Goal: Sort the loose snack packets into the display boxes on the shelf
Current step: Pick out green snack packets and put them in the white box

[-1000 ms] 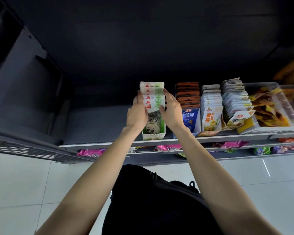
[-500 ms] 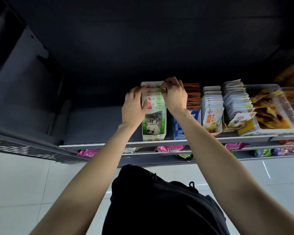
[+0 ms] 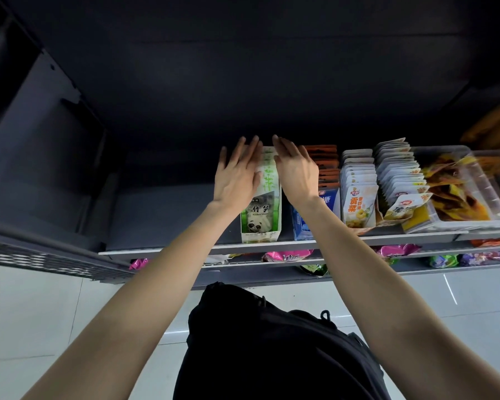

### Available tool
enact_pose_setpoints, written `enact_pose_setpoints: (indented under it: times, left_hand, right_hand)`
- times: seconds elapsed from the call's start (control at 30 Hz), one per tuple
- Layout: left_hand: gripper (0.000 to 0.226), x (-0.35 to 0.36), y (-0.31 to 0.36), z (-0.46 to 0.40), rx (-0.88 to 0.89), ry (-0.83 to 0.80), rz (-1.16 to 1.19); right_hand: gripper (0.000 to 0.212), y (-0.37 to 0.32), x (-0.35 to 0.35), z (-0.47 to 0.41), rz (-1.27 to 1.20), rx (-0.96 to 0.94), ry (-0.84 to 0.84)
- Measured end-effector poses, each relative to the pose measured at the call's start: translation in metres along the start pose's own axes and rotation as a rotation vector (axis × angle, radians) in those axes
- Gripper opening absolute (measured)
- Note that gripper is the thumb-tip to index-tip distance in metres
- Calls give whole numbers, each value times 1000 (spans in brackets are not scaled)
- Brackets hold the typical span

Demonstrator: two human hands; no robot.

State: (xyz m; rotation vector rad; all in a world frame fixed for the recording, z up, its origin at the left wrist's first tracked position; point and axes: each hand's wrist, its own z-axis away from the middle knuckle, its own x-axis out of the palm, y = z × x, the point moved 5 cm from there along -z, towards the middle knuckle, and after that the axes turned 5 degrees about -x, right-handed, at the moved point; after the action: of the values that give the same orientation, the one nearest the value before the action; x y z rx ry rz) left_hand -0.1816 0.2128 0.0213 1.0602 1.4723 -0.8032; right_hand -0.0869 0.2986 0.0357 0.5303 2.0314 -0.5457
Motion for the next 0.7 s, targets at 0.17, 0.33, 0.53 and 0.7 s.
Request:
enact_pose_setpoints:
  times: [0.17, 0.33, 0.53, 0.7]
  left_hand:
    - [60, 8, -3, -4, -5, -123, -25]
    - [67, 3, -5, -1, 22, -64, 22]
    - [87, 8, -14, 7, 55, -91, -28]
    - [84, 3, -9, 2, 42, -29, 46]
  right_hand:
    - [56, -5, 11, 5, 30, 25, -100]
    - [57, -2, 19, 5, -11, 47, -335]
    - [71, -3, 20, 12, -191, 91, -337]
    - [87, -9, 21, 26, -401, 169, -347]
